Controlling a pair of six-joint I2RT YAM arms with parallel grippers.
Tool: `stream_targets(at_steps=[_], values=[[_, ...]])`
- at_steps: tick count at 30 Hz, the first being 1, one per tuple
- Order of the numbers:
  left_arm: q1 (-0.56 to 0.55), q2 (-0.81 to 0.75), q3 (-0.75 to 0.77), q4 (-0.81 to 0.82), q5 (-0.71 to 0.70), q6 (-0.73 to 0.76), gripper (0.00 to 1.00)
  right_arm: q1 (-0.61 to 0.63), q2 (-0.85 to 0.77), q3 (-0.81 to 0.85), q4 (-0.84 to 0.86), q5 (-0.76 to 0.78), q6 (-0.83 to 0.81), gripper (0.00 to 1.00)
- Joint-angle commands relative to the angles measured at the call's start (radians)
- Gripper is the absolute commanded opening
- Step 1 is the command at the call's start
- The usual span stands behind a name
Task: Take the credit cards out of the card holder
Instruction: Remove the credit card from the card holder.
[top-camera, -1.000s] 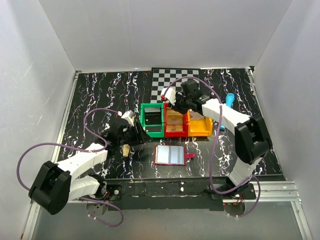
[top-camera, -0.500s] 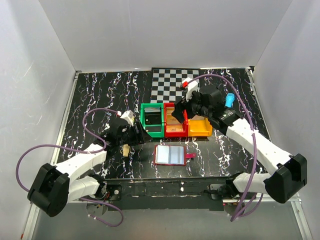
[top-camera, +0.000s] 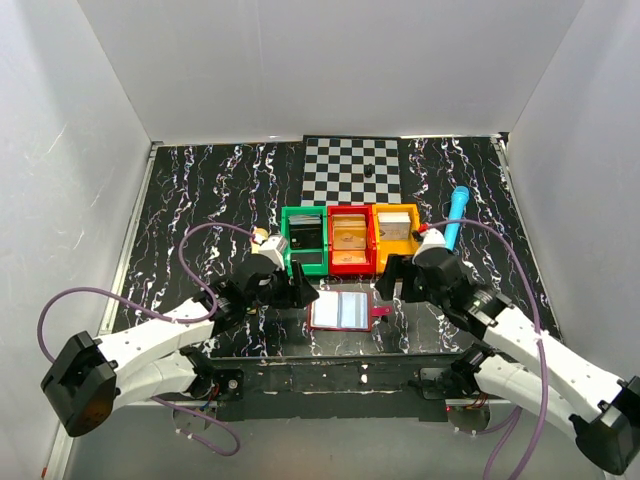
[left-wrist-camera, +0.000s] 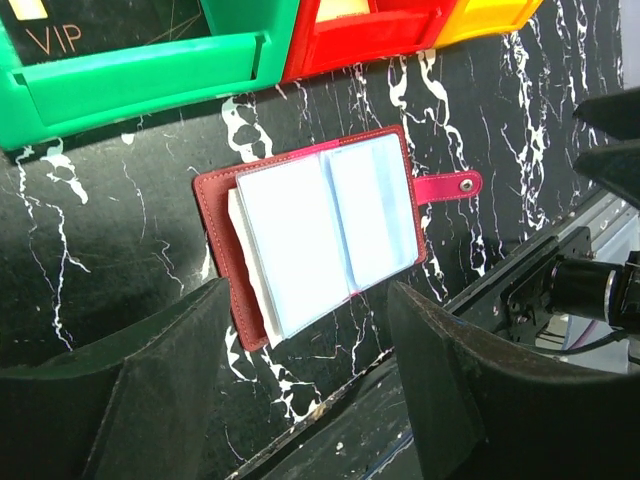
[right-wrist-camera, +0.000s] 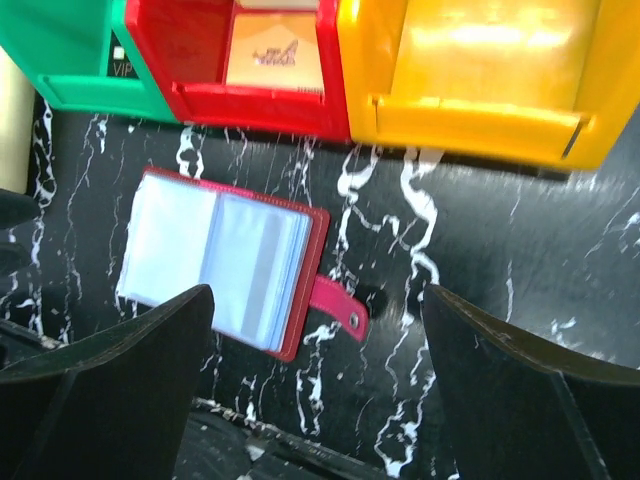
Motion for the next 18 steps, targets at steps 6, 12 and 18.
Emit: stream_targets(at_steps=[6,12,18], values=[[-0.116,0.03,0.011,0.002,-0.094,-0.082,0.63,0.001,-0.028,-0.136,0.052,-0.062,0.189,0.86],[-0.175,0.081,0.029,0.013,-0.1,-0.092,0.6,-0.001,0.093,-0.117,0.049,-0.052,0.19,0.67],[-0.197,0.098,0.034,0.016,-0.11,-0.091,0.59,-0.004,0.167,-0.097,0.067,-0.081,0.187,0.56]])
